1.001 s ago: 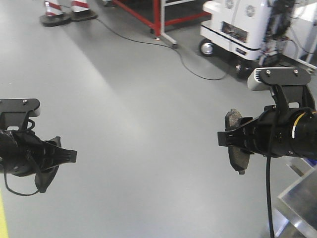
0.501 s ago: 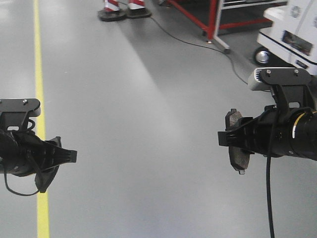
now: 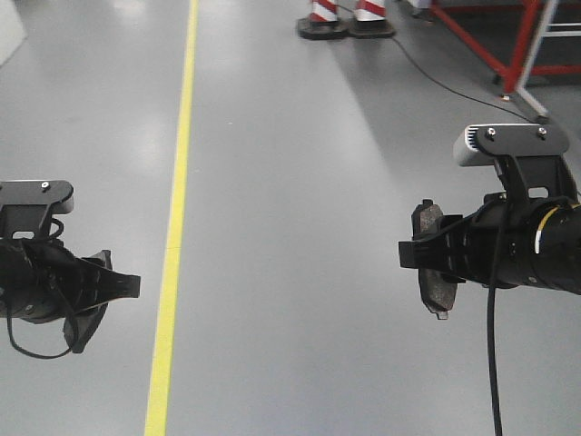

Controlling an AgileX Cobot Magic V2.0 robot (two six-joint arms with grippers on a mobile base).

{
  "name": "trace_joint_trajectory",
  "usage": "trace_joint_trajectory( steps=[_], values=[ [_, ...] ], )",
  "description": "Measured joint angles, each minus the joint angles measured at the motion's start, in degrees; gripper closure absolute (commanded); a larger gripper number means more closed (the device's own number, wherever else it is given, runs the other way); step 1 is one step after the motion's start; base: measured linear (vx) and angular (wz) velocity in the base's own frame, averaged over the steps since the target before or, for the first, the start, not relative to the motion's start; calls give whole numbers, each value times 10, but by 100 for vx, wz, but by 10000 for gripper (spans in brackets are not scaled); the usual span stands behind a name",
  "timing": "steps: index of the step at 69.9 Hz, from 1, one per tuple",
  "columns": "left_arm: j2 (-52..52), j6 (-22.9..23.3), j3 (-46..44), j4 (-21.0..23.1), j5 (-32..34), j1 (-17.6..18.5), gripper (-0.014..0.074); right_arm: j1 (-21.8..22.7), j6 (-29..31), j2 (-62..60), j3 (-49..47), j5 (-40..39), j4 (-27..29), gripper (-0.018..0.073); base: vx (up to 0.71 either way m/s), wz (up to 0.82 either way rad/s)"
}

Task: Move and align brake pads A on conveyor
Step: 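Drive along the yellow floor line holding both brake pads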

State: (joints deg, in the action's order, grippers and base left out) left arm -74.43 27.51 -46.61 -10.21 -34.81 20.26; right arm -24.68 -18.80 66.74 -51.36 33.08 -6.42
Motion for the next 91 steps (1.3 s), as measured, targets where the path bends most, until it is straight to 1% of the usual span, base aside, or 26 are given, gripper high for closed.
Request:
trace_joint_trajectory(
  steps=[17, 34, 58, 91],
  values=[
    [0, 0, 0, 0, 0, 0, 539, 0, 0, 0, 0, 0, 0, 465, 12, 35],
    [0, 0, 0, 0, -1, 0, 539, 0, 0, 0, 0, 0, 0, 465, 18, 18],
    [0, 0, 0, 0, -1, 0, 539, 0, 0, 0, 0, 0, 0, 465, 29, -3],
    [0, 0, 0, 0, -1, 0, 539, 0, 0, 0, 0, 1, 0, 465, 40, -7]
  ],
)
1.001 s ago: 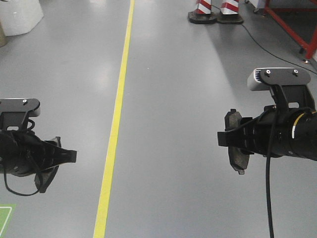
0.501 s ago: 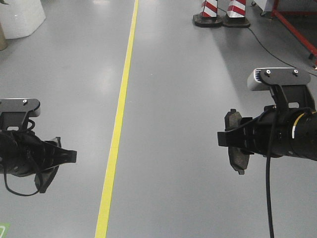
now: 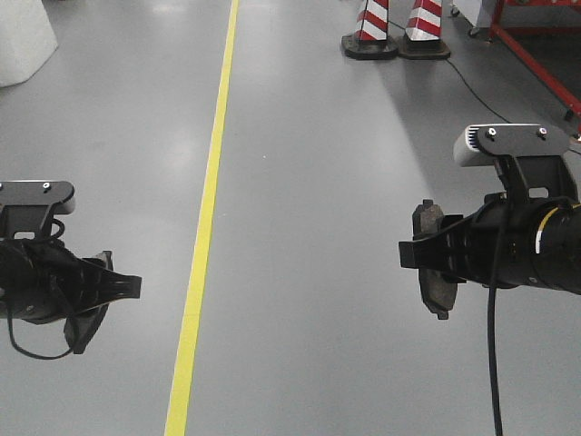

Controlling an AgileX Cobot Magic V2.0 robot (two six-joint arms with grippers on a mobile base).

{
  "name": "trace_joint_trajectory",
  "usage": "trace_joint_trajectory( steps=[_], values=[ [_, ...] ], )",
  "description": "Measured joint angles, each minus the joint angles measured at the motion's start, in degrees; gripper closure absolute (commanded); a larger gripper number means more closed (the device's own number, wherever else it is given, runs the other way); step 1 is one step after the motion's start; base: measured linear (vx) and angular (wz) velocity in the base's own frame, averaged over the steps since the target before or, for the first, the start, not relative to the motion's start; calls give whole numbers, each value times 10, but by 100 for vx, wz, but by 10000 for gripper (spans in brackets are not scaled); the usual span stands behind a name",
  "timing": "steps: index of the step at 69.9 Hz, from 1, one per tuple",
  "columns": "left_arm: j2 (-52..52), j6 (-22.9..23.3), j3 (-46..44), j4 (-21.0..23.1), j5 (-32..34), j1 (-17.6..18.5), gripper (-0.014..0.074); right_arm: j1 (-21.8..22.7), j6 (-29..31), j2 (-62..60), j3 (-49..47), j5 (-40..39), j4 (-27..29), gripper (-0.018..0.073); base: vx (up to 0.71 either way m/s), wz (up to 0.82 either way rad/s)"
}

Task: Move and align brake pads A on conveyor
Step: 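Drive along the yellow floor line holding both brake pads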

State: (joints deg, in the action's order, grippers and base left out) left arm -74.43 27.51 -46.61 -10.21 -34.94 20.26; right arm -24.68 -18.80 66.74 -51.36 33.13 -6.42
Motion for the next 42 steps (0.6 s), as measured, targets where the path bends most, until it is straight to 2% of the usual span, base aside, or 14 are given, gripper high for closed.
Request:
trace_joint_trajectory(
  steps=[42],
  values=[
    [0, 0, 0, 0, 0, 0, 539, 0, 0, 0, 0, -1, 0, 465, 47, 3]
  ],
)
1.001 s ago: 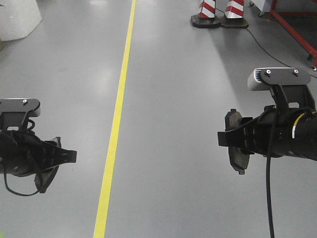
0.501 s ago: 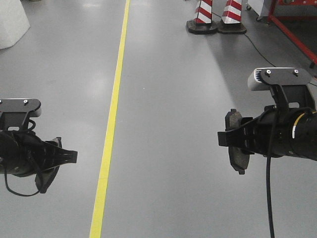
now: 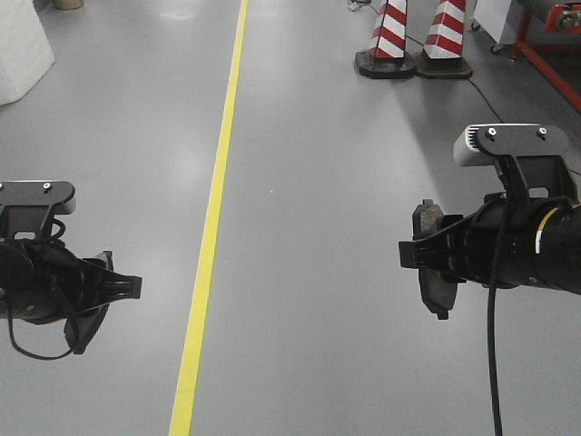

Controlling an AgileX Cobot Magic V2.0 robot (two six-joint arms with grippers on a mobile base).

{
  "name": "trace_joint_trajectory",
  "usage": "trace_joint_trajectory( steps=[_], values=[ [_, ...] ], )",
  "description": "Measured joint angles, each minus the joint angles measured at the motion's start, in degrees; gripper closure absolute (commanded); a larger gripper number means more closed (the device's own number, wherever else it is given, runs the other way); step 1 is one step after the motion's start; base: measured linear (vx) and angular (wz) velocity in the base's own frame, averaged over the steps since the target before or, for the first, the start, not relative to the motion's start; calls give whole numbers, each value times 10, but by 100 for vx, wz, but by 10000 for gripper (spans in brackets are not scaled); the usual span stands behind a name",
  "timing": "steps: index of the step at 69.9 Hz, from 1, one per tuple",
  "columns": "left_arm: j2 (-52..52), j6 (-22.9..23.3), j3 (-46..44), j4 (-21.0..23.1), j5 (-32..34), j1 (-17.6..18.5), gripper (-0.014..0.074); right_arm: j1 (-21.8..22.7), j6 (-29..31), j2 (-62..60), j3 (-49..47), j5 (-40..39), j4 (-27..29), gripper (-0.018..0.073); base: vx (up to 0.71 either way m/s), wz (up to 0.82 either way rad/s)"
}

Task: Move and align brake pads A on conveyor
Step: 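Drive along the yellow floor line holding both brake pads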

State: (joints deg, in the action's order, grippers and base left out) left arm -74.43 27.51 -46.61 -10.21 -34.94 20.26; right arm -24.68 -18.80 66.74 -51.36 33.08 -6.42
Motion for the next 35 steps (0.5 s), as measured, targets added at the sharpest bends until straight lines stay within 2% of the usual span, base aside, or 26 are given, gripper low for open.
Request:
trace_joint_trajectory(
  steps=[35],
  values=[
    [0, 0, 0, 0, 0, 0, 539, 0, 0, 0, 0, 0, 0, 465, 52, 0]
  ],
)
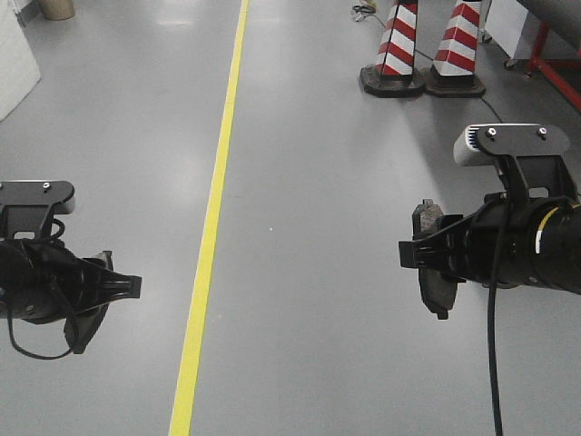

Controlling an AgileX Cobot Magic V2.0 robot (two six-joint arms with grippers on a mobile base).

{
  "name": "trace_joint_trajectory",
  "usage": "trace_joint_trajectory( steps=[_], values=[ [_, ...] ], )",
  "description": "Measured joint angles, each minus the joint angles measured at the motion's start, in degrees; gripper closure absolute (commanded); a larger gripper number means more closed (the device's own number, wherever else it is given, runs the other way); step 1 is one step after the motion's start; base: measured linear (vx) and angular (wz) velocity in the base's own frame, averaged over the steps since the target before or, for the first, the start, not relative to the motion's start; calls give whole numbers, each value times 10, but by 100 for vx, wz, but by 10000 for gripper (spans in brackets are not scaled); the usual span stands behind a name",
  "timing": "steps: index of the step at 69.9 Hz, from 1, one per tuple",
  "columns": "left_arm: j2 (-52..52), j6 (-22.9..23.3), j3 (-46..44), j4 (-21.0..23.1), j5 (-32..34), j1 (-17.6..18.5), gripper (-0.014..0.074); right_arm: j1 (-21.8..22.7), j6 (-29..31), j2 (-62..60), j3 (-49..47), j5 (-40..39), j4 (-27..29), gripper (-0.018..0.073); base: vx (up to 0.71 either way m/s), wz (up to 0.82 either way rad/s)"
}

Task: Move and align brake pads A on conveyor
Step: 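Drive along the yellow floor line holding both brake pads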

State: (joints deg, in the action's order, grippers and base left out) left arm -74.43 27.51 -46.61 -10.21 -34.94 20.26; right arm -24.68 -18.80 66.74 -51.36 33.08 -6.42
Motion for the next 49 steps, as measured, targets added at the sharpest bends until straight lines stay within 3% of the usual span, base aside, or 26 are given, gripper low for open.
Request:
trace_joint_trajectory(
  steps=[49],
  values=[
    [0, 0, 0, 0, 0, 0, 539, 0, 0, 0, 0, 1, 0, 465, 55, -3]
  ],
)
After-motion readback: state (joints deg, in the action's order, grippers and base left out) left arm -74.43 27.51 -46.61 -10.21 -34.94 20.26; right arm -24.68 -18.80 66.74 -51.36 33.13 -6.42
